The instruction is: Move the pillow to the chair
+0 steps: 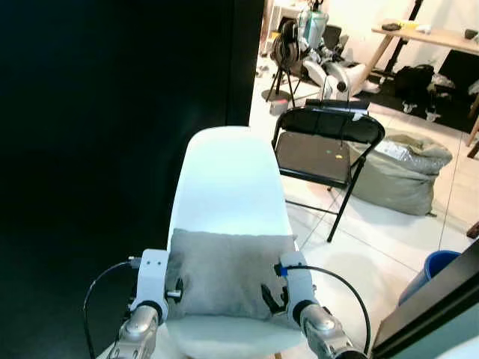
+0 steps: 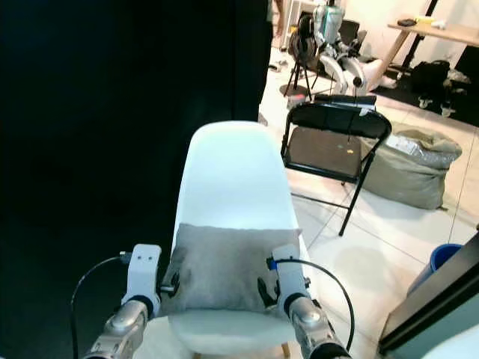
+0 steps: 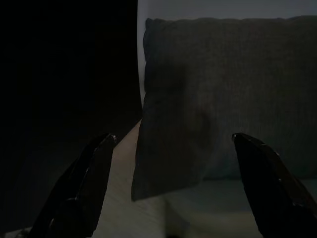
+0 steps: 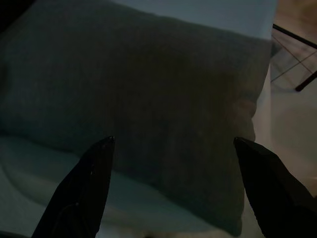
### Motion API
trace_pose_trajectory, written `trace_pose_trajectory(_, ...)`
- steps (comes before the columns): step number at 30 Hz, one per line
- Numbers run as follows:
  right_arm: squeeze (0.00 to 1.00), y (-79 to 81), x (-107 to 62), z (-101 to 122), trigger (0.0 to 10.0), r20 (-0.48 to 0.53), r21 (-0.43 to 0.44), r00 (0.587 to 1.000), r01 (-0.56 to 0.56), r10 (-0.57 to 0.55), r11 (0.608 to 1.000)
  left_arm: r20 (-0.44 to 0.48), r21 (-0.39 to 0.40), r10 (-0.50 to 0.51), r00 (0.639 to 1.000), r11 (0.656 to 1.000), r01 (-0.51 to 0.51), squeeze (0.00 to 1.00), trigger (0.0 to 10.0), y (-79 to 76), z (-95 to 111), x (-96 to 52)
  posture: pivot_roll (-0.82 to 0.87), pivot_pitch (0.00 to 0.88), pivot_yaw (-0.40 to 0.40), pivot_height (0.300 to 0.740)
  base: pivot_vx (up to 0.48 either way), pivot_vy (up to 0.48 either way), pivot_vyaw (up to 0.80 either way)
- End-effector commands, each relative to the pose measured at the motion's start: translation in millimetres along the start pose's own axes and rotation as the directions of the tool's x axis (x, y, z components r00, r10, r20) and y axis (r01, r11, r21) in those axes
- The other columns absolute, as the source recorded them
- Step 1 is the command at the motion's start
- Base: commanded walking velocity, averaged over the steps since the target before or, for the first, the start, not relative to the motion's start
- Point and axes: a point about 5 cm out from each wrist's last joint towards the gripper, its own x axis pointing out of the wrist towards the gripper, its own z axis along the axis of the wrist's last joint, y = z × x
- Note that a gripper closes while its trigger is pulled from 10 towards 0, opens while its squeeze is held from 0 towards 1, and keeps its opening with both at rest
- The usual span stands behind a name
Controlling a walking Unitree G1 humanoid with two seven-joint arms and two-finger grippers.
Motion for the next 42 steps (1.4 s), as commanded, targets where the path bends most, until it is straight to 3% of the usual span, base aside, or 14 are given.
trace_pose_trajectory(1, 0.0, 0.1, -2.0, -6.1, 10.0, -0.018, 0.003, 1.0, -0.002, 0.002, 1.0, -0.013, -0.005, -0.001, 1.0, 1.0, 0.0, 0.0, 10.0, 1.3, -3.9, -0.9, 0.1, 0.023, -0.062, 0.74, -0.337, 0.0, 0.0)
trace_pose_trajectory(42, 0.0, -1.2, -3.5, -9.1, 10.0, -0.026, 0.005, 1.0, 0.0, 0.0, 1.0, -0.044, 0.022, -0.011, 0.999, 1.0, 0.012, 0.0, 10.0, 1.8, -8.4, -1.4, 0.09, 0.046, -0.06, 0.74, -0.301, 0.0, 0.0)
